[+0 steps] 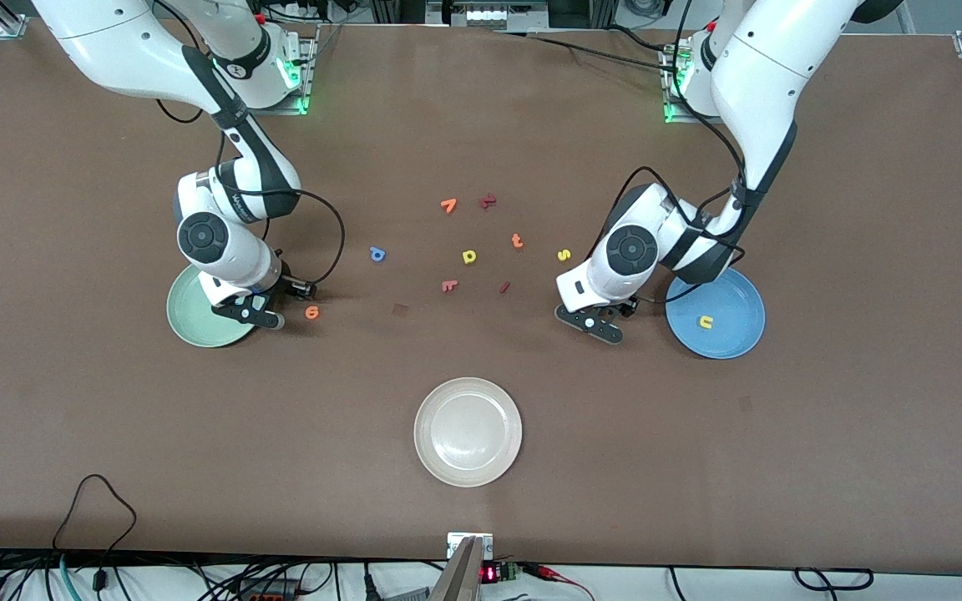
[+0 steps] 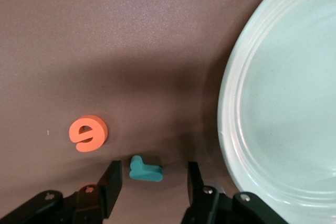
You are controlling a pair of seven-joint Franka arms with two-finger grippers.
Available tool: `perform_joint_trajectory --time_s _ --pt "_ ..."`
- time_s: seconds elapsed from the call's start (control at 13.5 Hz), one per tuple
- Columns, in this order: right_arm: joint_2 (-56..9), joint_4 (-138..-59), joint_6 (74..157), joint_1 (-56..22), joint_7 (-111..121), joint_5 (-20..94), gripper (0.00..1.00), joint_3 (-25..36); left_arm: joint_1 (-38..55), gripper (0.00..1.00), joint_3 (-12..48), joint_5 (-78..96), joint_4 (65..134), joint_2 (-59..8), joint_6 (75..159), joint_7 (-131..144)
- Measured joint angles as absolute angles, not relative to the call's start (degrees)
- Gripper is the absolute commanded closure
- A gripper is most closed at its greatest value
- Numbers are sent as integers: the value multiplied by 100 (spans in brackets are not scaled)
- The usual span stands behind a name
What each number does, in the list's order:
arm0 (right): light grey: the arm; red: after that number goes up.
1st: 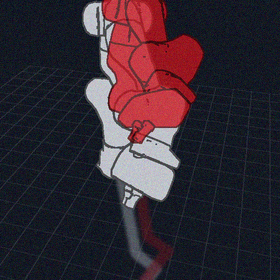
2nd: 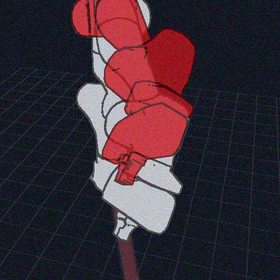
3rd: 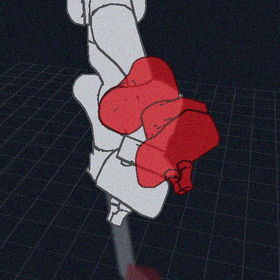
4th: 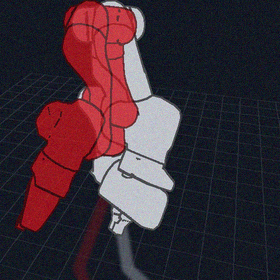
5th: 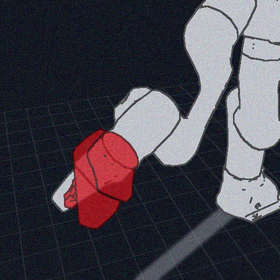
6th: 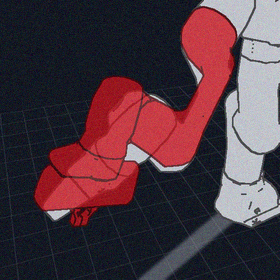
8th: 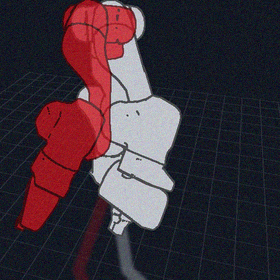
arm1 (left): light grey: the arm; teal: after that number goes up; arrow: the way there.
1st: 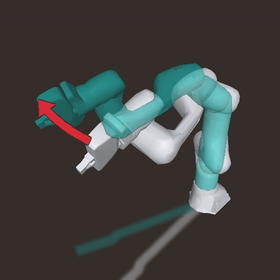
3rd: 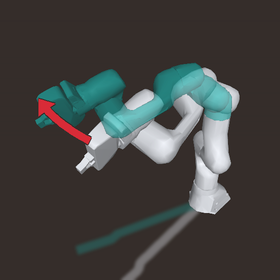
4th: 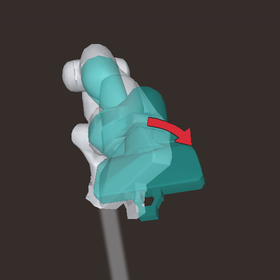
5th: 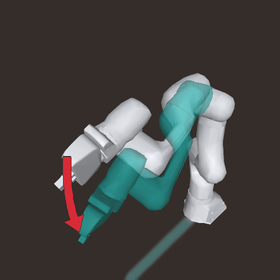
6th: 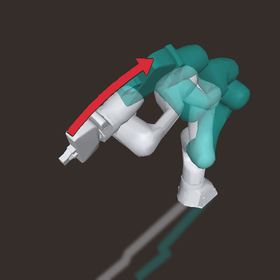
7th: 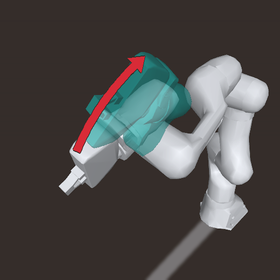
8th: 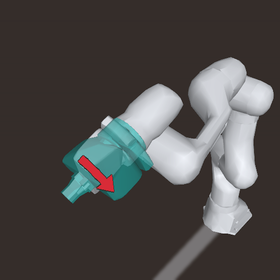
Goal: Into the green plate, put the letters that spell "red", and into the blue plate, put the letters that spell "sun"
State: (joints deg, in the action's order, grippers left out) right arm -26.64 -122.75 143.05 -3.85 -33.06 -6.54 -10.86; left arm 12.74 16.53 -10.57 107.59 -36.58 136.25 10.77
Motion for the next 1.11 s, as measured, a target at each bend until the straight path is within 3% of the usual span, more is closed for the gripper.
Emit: perform_joint_trajectory --time_s 0.15,0.3,0.59,0.89,1.11 --pt "-2664 -12275 14312 -385 -3311 -654 44 -1086 1254 70 1651 -1065 10808 -3657 13660 1077" --pt "-2664 -12275 14319 -388 -3314 -654 44 -1087 1245 87 1651 -1069 10807 -3630 13659 1077" --pt "-2664 -12274 14347 -452 -3318 -654 50 -1095 1216 87 1652 -1069 10729 -3514 13311 1077" --pt "-2666 -12274 14369 -461 -3320 -654 51 -1093 826 87 1600 -1083 10187 -2940 11431 1077" --pt "-2666 -12274 14371 -461 -3321 -654 52 -1092 37 87 1533 -1147 10272 -2860 11034 773"
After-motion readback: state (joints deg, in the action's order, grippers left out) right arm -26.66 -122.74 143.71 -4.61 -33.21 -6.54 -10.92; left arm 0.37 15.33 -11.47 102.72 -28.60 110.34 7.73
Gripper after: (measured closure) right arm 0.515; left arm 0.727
